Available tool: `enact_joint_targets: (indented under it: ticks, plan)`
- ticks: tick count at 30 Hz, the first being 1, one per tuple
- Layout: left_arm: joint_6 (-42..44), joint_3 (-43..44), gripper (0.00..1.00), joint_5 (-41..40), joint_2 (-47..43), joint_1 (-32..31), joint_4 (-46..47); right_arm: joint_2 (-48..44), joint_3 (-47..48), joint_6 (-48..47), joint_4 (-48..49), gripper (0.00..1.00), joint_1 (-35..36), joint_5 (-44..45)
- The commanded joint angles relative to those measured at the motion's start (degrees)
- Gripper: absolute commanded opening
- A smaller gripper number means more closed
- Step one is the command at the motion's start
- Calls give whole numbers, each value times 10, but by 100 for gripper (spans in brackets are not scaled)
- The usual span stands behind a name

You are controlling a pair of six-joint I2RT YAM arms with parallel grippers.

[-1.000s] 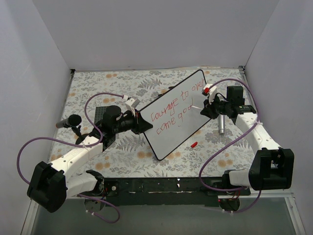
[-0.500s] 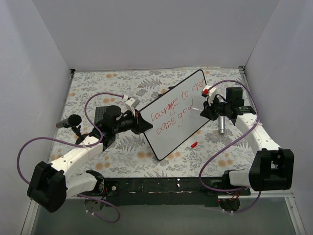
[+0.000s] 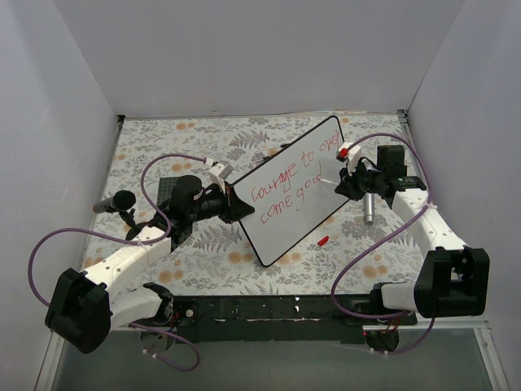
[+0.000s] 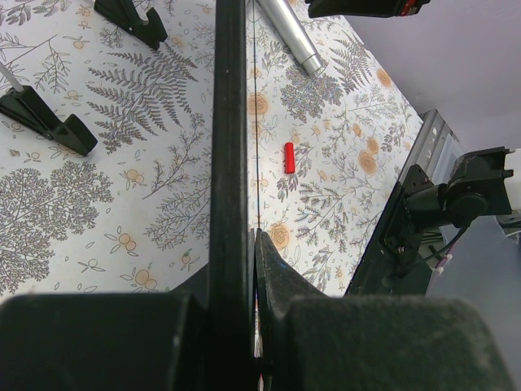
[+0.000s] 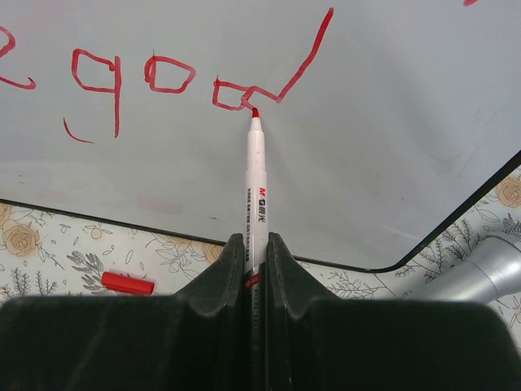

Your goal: Write a sentence on the whiteboard

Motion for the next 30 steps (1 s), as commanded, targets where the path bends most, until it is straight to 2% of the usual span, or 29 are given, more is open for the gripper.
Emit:
enact_joint_targets:
  ticks: [1, 30]
  plan:
    - [61, 13, 0, 16, 7, -6, -37, -4, -3, -5, 5, 1, -2, 14]
    - [52, 8, 0, 27, 11, -6, -26, -9, 26, 18, 42, 1, -2, 23]
